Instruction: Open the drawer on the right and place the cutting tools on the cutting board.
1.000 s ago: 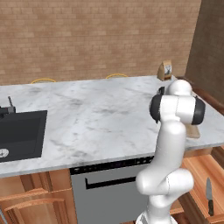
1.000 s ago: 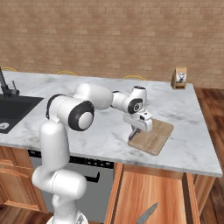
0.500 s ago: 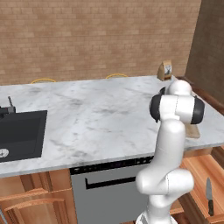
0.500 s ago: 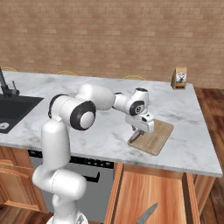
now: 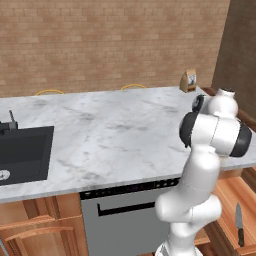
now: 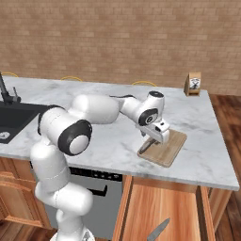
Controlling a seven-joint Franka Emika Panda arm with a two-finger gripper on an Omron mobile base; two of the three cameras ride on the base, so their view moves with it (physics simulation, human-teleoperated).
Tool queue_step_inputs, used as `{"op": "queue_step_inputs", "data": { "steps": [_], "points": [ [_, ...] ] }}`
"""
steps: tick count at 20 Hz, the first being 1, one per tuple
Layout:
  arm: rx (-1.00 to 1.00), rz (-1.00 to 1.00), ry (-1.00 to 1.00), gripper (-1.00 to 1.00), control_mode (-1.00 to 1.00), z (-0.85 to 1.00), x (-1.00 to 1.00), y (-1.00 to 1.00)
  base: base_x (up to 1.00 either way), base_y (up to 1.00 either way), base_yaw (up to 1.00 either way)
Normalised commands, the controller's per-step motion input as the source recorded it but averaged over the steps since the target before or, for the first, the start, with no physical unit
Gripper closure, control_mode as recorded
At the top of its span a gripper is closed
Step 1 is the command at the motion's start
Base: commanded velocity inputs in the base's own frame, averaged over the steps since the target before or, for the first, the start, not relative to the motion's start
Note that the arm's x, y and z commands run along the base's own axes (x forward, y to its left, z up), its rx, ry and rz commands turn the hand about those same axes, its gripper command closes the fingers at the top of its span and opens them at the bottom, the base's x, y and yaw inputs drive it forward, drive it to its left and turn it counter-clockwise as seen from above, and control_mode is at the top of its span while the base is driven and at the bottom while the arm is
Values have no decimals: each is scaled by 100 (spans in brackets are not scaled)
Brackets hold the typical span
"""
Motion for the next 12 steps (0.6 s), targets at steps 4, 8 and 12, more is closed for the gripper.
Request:
{"op": "queue_step_inputs", "data": {
  "steps": [4, 8, 12],
  "points": [
    [-8, 0, -10, -100, -100, 42, -100, 12, 0, 0, 0],
    [-14, 0, 0, -100, -100, 43, -100, 38, 0, 0, 0],
    [-16, 0, 6, -100, -100, 10, -100, 34, 0, 0, 0]
  ]
}}
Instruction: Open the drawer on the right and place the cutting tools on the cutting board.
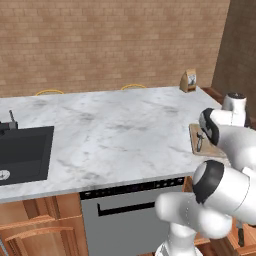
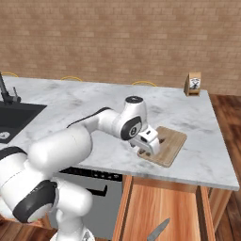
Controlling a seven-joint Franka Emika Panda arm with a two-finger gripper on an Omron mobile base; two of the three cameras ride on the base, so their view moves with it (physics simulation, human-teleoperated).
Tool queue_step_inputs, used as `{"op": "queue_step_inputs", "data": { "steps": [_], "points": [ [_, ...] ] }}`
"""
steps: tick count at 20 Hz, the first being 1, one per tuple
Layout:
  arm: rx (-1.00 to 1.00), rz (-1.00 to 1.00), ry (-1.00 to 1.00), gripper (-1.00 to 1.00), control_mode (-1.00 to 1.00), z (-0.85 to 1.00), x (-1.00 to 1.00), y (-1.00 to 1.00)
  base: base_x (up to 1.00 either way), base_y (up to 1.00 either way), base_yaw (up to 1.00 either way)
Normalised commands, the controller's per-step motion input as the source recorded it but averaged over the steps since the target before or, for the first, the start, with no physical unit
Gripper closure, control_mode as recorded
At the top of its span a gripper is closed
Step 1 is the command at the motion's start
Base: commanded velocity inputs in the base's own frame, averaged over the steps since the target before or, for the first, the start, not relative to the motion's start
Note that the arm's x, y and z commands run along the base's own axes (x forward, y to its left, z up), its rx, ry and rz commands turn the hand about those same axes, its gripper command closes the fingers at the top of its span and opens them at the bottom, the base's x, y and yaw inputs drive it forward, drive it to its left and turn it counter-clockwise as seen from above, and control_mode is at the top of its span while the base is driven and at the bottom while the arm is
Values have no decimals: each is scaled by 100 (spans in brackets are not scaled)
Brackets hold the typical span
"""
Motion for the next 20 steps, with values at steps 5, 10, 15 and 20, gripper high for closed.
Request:
{"op": "queue_step_inputs", "data": {
  "steps": [5, 10, 15, 20],
  "points": [
    [-5, 0, 1, -100, -100, 0, -100, 1, 0, 0, 0],
    [0, 0, 0, -100, -100, 0, -87, -4, 0, 0, 0],
    [0, 0, 2, -100, -100, -18, -40, -1, 0, 0, 0],
    [0, 0, 1, -100, -100, -37, -24, -8, 0, 0, 0]
  ]
}}
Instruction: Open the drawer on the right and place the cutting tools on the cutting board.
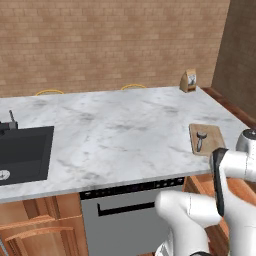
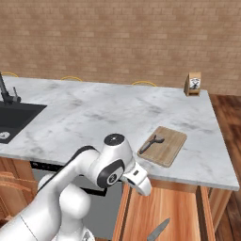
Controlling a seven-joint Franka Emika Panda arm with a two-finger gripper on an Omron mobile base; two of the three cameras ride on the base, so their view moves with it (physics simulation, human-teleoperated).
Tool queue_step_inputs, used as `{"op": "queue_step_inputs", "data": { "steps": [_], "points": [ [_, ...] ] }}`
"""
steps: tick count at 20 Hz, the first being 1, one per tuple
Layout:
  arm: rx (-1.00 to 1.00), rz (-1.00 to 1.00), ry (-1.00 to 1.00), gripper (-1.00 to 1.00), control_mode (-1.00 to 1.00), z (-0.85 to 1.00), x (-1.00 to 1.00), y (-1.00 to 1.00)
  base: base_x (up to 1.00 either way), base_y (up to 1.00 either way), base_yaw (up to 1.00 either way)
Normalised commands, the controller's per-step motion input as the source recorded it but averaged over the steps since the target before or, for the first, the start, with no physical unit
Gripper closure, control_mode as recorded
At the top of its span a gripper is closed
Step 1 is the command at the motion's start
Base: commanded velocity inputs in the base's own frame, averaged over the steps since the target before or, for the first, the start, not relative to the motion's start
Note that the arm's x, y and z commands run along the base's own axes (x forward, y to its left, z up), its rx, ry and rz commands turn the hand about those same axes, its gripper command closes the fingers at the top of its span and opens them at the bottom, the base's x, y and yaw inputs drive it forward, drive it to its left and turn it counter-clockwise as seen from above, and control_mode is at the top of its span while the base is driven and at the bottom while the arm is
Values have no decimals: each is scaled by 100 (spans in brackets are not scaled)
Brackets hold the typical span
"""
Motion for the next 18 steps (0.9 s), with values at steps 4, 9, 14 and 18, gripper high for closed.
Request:
{"op": "queue_step_inputs", "data": {
  "steps": [4, 9, 14, 18],
  "points": [
    [0, 0, 0, -100, -100, -35, -29, -19, 0, 0, 0],
    [0, 0, 2, -100, -100, -36, -27, -10, 0, 0, 0],
    [0, 0, 7, -100, -100, -39, -11, -2, 0, 0, 0],
    [0, 0, 10, -100, -100, -34, 0, -22, 0, 0, 0]
  ]
}}
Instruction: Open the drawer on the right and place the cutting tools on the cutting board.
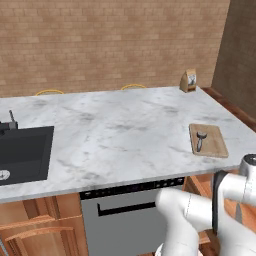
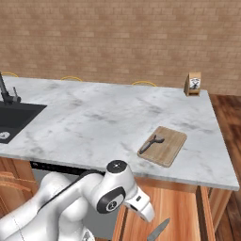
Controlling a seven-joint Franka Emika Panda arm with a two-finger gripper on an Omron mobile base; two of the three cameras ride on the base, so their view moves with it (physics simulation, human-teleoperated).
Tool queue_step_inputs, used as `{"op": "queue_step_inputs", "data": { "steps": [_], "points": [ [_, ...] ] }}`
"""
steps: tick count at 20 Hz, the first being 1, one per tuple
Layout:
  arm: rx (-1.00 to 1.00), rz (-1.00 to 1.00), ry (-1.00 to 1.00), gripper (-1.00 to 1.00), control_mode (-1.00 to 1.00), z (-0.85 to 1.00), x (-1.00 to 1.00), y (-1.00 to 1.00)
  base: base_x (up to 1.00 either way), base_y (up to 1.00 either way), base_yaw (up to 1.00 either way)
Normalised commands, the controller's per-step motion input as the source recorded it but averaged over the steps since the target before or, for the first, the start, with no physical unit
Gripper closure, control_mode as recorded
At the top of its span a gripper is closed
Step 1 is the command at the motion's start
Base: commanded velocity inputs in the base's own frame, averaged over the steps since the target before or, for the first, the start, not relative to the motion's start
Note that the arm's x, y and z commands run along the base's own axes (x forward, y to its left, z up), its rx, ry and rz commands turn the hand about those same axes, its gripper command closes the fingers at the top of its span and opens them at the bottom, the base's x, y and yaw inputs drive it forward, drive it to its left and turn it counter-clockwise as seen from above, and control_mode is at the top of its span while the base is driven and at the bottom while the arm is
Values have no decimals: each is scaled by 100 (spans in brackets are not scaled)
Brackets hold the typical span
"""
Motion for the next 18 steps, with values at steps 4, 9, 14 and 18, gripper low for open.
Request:
{"op": "queue_step_inputs", "data": {
  "steps": [4, 9, 14, 18],
  "points": [
    [0, 0, 11, -100, -100, -33, 0, -34, 0, 0, 0],
    [1, 0, 8, -100, -100, -27, -13, -21, 0, 0, 0],
    [7, 0, 10, -100, -100, -16, -28, -7, 0, 0, 0],
    [18, 0, 10, -100, -100, -2, -34, -11, 0, 0, 0]
  ]
}}
